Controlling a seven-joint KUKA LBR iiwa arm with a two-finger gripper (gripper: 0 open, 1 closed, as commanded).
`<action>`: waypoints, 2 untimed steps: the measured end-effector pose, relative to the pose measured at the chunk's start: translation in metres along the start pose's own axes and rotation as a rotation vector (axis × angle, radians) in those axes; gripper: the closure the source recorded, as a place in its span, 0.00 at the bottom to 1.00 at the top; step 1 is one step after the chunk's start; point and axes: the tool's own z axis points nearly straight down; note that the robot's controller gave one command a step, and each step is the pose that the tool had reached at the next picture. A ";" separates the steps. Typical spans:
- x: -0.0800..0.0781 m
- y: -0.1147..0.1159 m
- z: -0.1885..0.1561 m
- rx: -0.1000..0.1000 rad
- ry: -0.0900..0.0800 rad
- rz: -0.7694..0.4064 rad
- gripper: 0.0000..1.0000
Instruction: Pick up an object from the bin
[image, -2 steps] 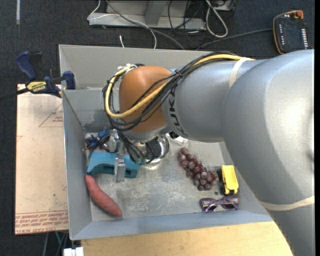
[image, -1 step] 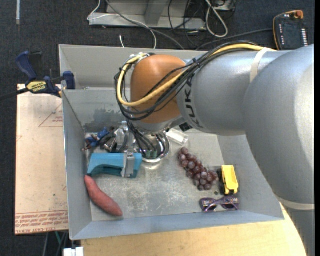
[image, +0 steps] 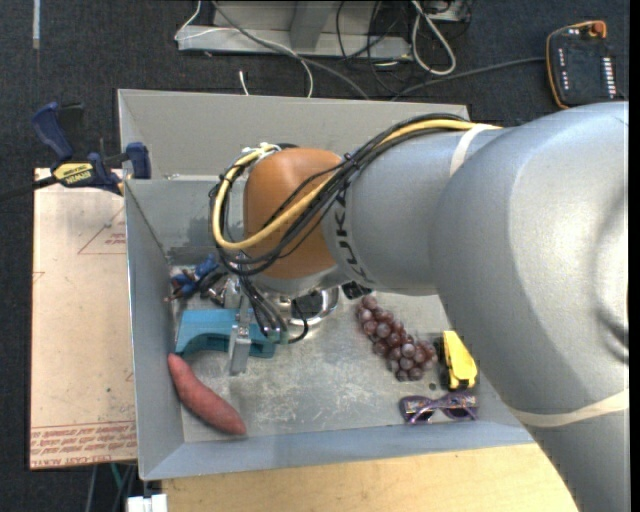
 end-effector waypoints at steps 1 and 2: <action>-0.008 -0.007 0.023 -0.018 -0.034 0.057 0.00; 0.007 -0.006 0.027 -0.011 -0.018 0.111 1.00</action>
Offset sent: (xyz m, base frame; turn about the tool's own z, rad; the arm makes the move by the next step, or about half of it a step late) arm -0.0101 -0.0062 -0.0292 0.1122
